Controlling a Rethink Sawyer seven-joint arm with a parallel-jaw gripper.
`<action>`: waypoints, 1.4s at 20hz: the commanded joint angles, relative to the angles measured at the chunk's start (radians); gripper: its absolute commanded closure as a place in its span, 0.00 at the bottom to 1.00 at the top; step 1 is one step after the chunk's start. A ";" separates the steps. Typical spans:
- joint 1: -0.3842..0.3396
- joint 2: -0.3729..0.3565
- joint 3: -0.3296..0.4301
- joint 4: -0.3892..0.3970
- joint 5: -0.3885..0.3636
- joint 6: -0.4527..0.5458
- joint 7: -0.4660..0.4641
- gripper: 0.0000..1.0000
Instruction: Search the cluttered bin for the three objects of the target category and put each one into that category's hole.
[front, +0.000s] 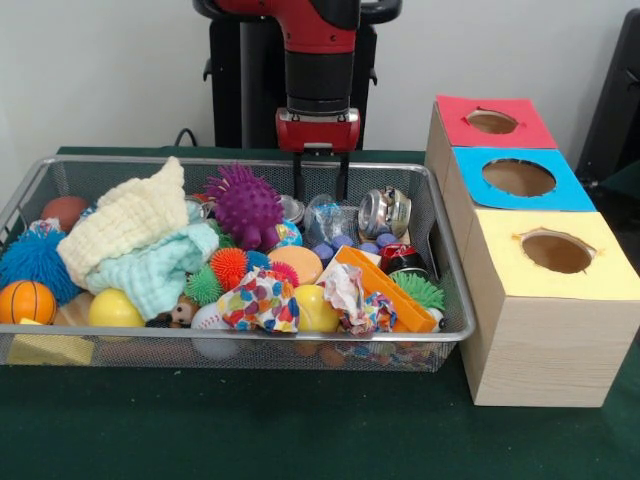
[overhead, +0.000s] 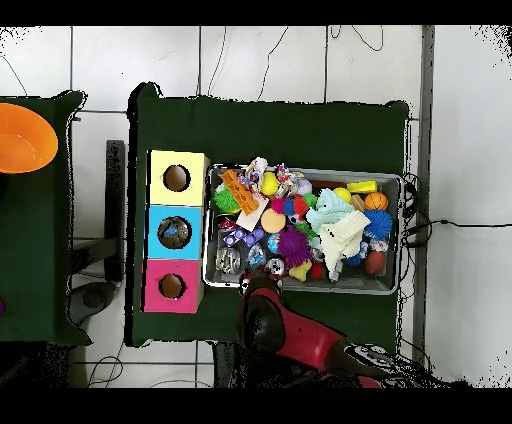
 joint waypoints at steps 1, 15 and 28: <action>-0.019 0.059 0.105 -0.165 -0.020 -0.098 0.267 0.00; -0.014 0.011 0.140 -0.177 -0.008 -0.095 0.260 0.00; -0.027 0.032 0.124 -0.223 -0.037 -0.095 0.222 0.00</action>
